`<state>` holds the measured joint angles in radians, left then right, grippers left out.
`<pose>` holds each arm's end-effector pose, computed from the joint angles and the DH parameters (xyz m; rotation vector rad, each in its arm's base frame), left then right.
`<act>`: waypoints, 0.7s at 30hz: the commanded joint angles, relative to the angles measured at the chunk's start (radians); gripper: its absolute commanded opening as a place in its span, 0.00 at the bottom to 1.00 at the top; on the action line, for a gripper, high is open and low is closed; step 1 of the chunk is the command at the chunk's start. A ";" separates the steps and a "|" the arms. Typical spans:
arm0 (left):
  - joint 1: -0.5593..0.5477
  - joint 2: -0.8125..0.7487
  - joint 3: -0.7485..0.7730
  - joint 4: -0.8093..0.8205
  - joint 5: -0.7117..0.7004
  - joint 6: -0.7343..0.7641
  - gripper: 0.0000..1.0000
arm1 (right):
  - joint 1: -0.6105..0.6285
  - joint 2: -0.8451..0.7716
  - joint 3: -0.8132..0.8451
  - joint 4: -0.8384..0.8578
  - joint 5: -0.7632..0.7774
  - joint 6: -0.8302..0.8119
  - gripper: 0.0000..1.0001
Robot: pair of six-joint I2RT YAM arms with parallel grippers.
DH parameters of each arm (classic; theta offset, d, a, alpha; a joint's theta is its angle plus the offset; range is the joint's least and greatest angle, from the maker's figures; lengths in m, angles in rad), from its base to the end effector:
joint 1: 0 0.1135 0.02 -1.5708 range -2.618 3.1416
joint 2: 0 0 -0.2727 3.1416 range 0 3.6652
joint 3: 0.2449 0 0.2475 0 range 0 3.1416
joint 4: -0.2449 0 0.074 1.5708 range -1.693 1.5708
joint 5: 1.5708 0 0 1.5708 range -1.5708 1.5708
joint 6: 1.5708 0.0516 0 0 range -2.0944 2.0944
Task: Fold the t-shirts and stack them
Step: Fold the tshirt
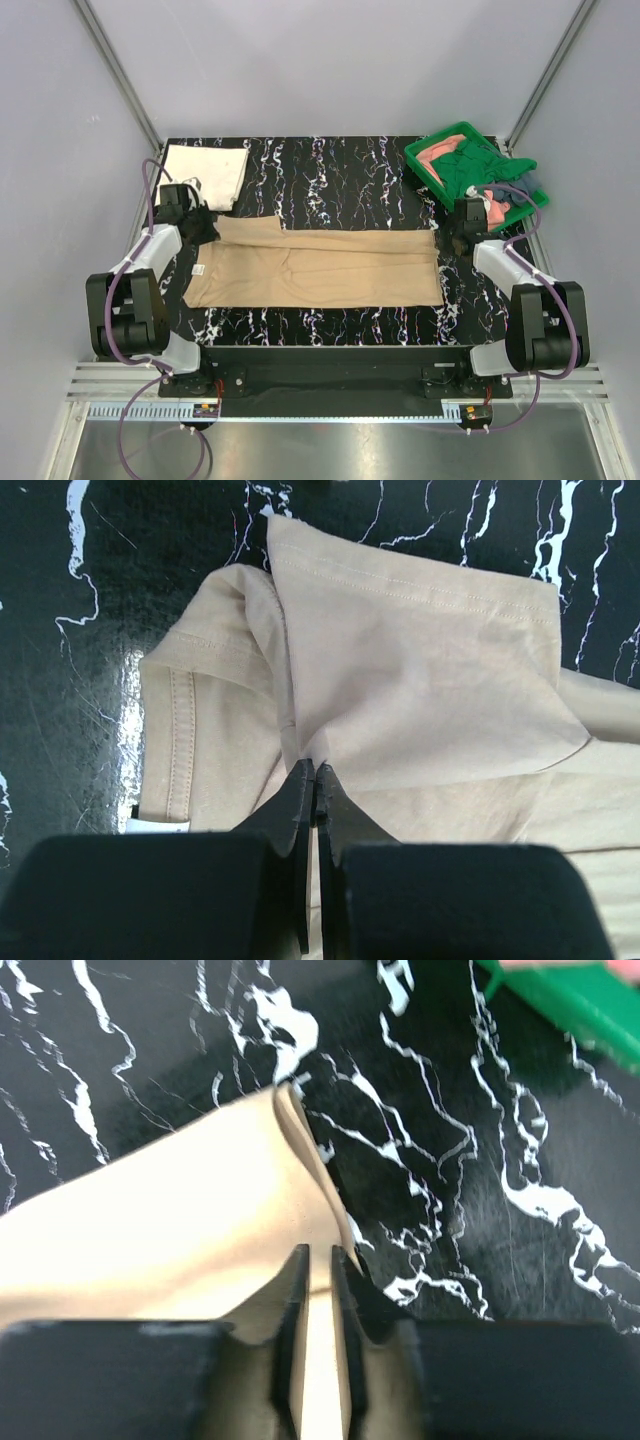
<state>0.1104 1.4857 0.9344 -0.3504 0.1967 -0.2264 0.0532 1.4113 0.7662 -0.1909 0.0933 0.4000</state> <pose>0.3093 0.0241 0.2128 -0.3304 2.4489 -0.2930 0.2885 0.0105 0.1933 0.4573 2.3604 0.0985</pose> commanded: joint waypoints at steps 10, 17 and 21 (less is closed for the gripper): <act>0.005 -0.053 -0.028 -0.013 0.038 -0.008 0.02 | 0.004 -0.018 0.059 -0.124 0.002 0.141 0.31; 0.003 -0.077 -0.037 -0.038 -0.023 -0.011 0.12 | 0.011 0.040 0.084 -0.108 -0.116 0.178 0.29; 0.003 -0.097 -0.028 -0.090 -0.150 -0.034 0.13 | 0.014 0.038 0.087 -0.114 -0.121 0.180 0.28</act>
<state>0.1104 1.4418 0.9058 -0.4118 0.1654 -0.2409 0.0593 1.4517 0.8120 -0.3046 0.0044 0.5591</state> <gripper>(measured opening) 0.119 0.287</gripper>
